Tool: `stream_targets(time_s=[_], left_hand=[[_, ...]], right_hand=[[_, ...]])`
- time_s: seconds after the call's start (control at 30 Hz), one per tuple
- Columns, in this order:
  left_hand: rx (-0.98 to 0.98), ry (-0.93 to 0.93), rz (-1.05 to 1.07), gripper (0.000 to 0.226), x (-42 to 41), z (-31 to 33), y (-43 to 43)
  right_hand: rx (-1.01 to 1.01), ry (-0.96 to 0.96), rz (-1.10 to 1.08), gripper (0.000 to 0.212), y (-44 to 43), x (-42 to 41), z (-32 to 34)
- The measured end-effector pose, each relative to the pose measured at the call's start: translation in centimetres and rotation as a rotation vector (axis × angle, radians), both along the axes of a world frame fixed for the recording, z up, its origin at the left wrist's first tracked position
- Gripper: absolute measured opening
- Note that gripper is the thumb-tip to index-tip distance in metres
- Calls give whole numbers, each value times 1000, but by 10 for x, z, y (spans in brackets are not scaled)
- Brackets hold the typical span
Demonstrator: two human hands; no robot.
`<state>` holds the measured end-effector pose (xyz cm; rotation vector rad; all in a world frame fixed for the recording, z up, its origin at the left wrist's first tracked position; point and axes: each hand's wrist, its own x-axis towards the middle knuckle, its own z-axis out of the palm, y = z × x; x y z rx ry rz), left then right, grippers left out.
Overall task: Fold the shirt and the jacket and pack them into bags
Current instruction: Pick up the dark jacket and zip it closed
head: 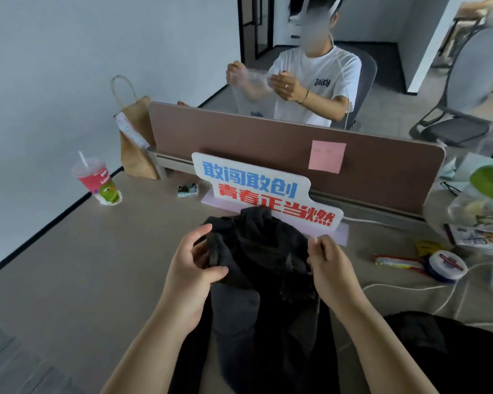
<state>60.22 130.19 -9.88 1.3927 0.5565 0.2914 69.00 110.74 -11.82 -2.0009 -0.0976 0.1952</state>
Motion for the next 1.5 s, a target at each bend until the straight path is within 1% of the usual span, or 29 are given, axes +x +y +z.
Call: stream_targets(time_s=[0.03,0.07,0.1,0.13,0.17,0.2,0.23,0.27,0.37,0.43,0.5,0.53,0.6,0.63,0.67,0.7,0.77,0.8,0.83,0.9,0.97,1.03,1.1,1.13,1.2,1.27,1.33,1.4,1.5], left_hand=[[30,9,-26,68,-1,2,0],[65,13,-53,63,-2,3,0],[112,14,-83,58,-5,5,0],[162,12,-111,54,-6,8,2],[205,11,-130,49,-6,10,4],[227,12,-133,47,-5,13,7],[233,19,-129,48,-4,15,12],[226,15,-125,49,-3,19,16],[94,-29,-118,49,3,43,20],[28,-105,-131,50,6,67,19],[52,-190,-174,47,3,93,13],[131,-244,-222,40,0,104,11],[417,-353,-376,29,-8,123,5],[561,-390,-438,27,-10,127,2],[663,-392,-491,29,-11,129,-2],[727,-358,-533,39,-11,129,-5],[790,-267,-563,68,-10,125,-13],[815,-255,-551,73,-10,122,-15],[830,-278,-502,71,-8,118,-15],[845,-343,-349,48,-7,111,-11],[827,-341,-272,28,-6,112,-4],[686,-295,-259,21,-8,112,4],[482,-286,-250,22,-12,109,10],[420,-298,-246,24,-14,107,13],[367,-298,-256,21,-19,102,16],[351,-293,-281,20,-23,100,19],[356,-266,-316,20,-24,100,24],[375,-222,-384,18,-26,100,28],[418,-168,-444,17,-29,97,36]], right_hand=[[10,37,-8,23,-1,-4,6],[36,104,4,10,-3,-8,13],[68,187,43,11,-5,-12,20],[92,259,102,29,-8,-16,26],[94,298,166,43,-11,-19,32],[60,308,205,49,-13,-20,38],[19,290,226,49,-14,-22,46],[-17,253,226,45,-15,-24,55],[-106,18,160,19,-6,-26,88],[-85,-92,79,9,4,-28,112],[-28,-125,-36,5,13,-31,134],[10,-129,-95,5,17,-32,144],[80,-178,-201,6,25,-33,164],[90,-222,-248,6,30,-32,172],[95,-261,-290,7,35,-31,178],[103,-281,-321,7,41,-30,183],[97,-290,-346,8,53,-28,188],[76,-289,-350,9,59,-28,188],[53,-287,-350,10,63,-27,186],[16,-262,-349,11,71,-28,179],[9,-226,-342,9,73,-30,171],[41,-158,-322,8,71,-33,164],[98,-75,-287,7,67,-39,156],[108,-48,-262,6,66,-42,151],[39,-41,-190,5,66,-48,139],[-53,-83,-67,17,71,-55,134],[-59,-151,90,22,81,-61,137],[-17,-218,198,19,92,-67,143],[-1,-258,257,10,107,-74,149]])
